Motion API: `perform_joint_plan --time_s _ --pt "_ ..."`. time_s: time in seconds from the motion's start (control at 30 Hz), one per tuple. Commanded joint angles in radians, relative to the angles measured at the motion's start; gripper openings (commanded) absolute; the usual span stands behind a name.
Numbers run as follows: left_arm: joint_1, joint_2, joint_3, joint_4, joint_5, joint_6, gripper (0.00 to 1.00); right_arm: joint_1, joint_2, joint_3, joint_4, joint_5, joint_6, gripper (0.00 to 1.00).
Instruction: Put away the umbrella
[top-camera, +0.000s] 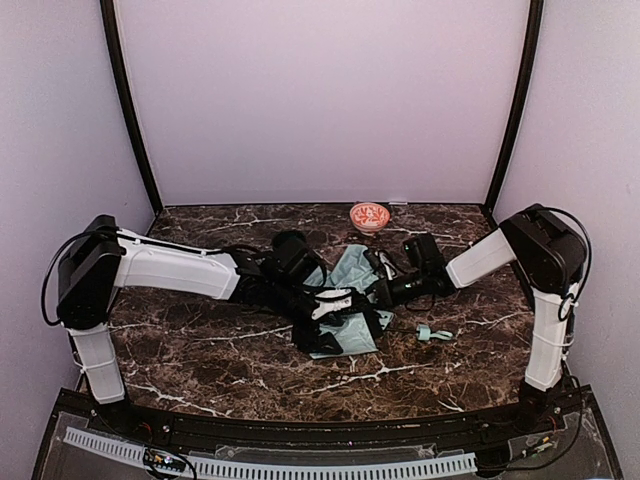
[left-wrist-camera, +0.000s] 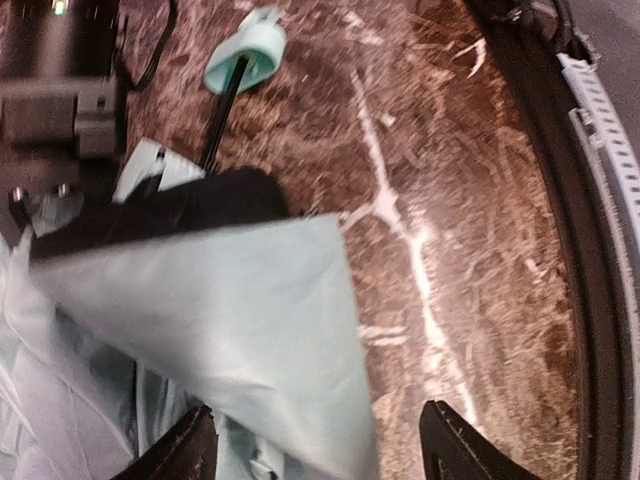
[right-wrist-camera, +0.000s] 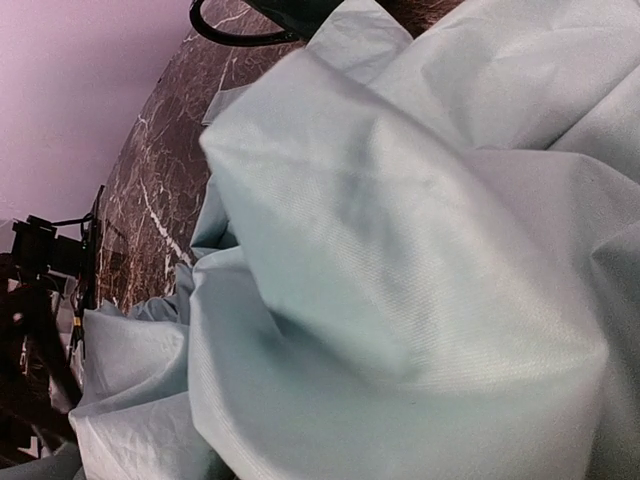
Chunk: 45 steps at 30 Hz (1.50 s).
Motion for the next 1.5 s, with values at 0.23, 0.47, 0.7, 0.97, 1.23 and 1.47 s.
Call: perform_joint_plan --time_s 0.23,0.47,0.7,0.97,1.23,1.47 --pt "-0.015 0.038 0.02 0.041 -0.179 -0.048 0.38 0.044 0.054 0.021 -0.162 0.123 -0.046 0.0" --pt "-0.02 -0.024 0.123 -0.015 -0.05 -0.012 0.0 0.09 0.086 0.091 -0.252 0.116 -0.12 0.0" --pt "0.009 0.016 0.181 -0.03 -0.047 0.05 0.0 0.131 0.1 0.103 -0.292 0.072 -0.198 0.0" --pt "0.153 0.101 0.242 -0.043 -0.012 -0.015 0.0 0.15 0.071 0.089 -0.34 -0.021 -0.299 0.0" --pt "0.208 0.241 0.168 -0.023 0.037 -0.062 0.0 0.151 0.049 0.086 -0.37 -0.156 -0.362 0.0" --pt "0.208 0.33 0.152 -0.067 0.093 -0.036 0.0 0.122 0.031 0.099 -0.339 -0.169 -0.332 0.09"
